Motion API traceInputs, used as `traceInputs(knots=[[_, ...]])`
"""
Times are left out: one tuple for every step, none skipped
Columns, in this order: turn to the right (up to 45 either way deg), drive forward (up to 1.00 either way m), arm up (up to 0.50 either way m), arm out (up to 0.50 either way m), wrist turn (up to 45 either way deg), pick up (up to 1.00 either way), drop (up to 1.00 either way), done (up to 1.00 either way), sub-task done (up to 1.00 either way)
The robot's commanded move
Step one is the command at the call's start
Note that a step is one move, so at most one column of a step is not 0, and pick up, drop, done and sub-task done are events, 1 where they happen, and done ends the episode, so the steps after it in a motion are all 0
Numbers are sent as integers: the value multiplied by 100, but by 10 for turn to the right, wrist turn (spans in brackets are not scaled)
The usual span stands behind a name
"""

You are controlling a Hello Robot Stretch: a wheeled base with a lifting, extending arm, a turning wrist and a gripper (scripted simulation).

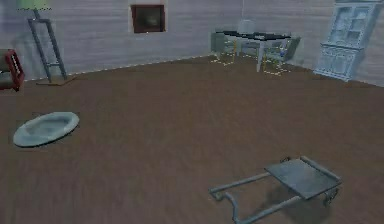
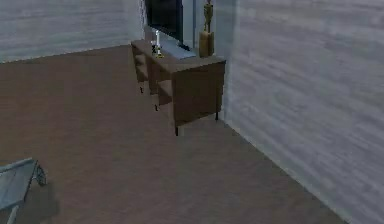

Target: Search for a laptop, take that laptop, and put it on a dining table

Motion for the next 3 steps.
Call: traceInputs(knots=[[450, 0, 0, 0, 0, 0, 0, 0, 0], [450, 0, 0, 0, 0, 0, 0, 0, 0], [210, 0, 0, 0, 0, 0, 0, 0, 0]])
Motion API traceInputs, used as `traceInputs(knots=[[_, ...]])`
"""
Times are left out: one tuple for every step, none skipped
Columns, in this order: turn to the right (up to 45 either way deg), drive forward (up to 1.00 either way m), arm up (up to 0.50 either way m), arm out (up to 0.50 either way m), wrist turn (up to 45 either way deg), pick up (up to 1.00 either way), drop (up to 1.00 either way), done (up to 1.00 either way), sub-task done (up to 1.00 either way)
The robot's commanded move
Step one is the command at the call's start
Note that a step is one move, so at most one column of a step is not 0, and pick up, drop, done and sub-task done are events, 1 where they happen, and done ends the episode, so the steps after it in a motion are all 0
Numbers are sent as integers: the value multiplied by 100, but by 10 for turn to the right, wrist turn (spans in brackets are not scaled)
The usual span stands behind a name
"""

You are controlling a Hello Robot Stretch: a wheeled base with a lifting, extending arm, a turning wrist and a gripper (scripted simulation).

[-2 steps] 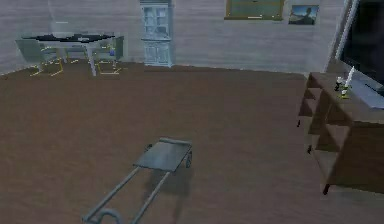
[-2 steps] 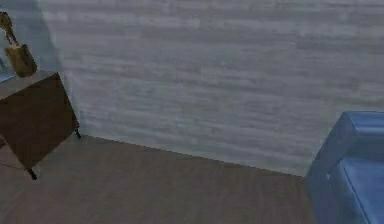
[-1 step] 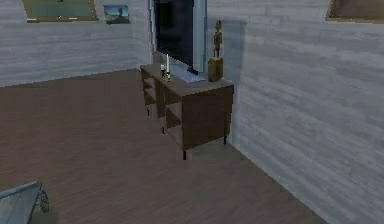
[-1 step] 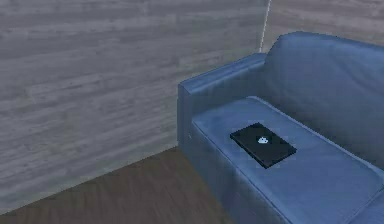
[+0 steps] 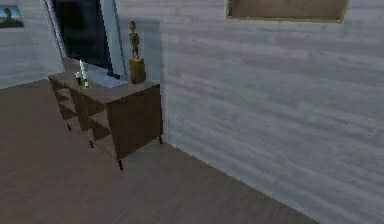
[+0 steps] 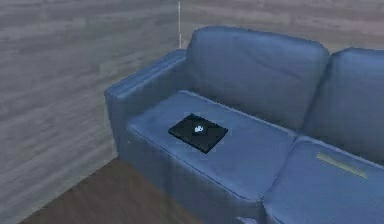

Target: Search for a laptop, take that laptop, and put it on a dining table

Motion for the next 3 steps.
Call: traceInputs(knots=[[450, 0, 0, 0, 0, 0, 0, 0, 0], [450, 0, 0, 0, 0, 0, 0, 0, 0], [360, 0, 0, 0, 0, 0, 0, 0, 0]])
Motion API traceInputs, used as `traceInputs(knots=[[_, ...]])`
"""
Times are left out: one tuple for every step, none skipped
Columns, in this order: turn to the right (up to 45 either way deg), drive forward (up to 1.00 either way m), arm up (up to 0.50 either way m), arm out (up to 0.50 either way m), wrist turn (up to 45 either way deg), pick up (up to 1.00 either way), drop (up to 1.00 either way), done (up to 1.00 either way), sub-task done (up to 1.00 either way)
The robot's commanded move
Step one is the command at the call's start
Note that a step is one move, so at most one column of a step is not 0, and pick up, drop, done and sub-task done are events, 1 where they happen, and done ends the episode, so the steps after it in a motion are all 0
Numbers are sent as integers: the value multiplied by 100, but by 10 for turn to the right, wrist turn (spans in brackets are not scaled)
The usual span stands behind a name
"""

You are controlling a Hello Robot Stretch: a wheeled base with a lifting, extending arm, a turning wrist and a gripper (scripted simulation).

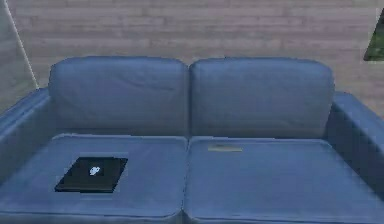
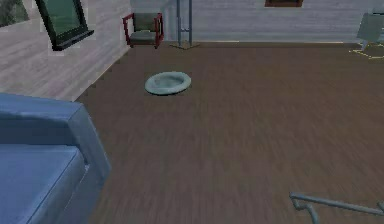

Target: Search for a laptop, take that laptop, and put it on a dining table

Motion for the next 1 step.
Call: traceInputs(knots=[[0, 40, 0, 0, 0, 0, 0, 0, 0]])
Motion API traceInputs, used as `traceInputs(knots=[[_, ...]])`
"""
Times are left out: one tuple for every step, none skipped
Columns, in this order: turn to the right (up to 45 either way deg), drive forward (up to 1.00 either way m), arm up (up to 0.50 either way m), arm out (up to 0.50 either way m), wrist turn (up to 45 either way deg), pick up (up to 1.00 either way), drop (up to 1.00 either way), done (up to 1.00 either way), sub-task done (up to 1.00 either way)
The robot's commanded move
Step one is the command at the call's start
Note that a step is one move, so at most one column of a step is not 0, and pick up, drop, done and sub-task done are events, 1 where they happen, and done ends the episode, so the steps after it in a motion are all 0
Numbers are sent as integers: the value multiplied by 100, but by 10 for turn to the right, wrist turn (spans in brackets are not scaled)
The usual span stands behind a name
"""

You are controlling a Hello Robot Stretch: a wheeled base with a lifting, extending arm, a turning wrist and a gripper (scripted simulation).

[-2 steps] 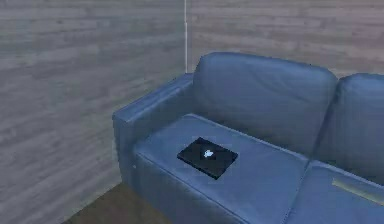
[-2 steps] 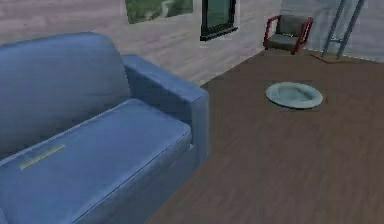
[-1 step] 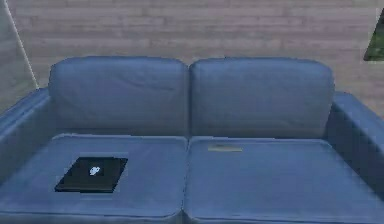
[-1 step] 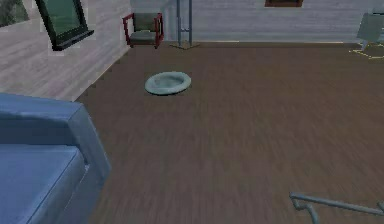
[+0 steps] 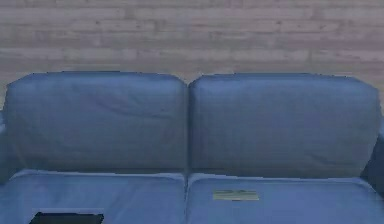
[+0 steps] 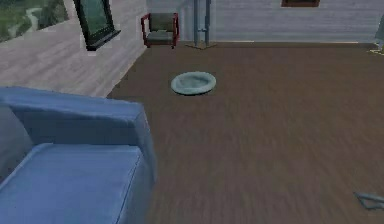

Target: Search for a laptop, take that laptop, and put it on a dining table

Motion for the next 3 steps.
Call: traceInputs(knots=[[-450, 0, 0, 0, 0, 0, 0, 0, 0], [-450, 0, 0, 0, 0, 0, 0, 0, 0], [-420, 0, 0, 0, 0, 0, 0, 0, 0]])
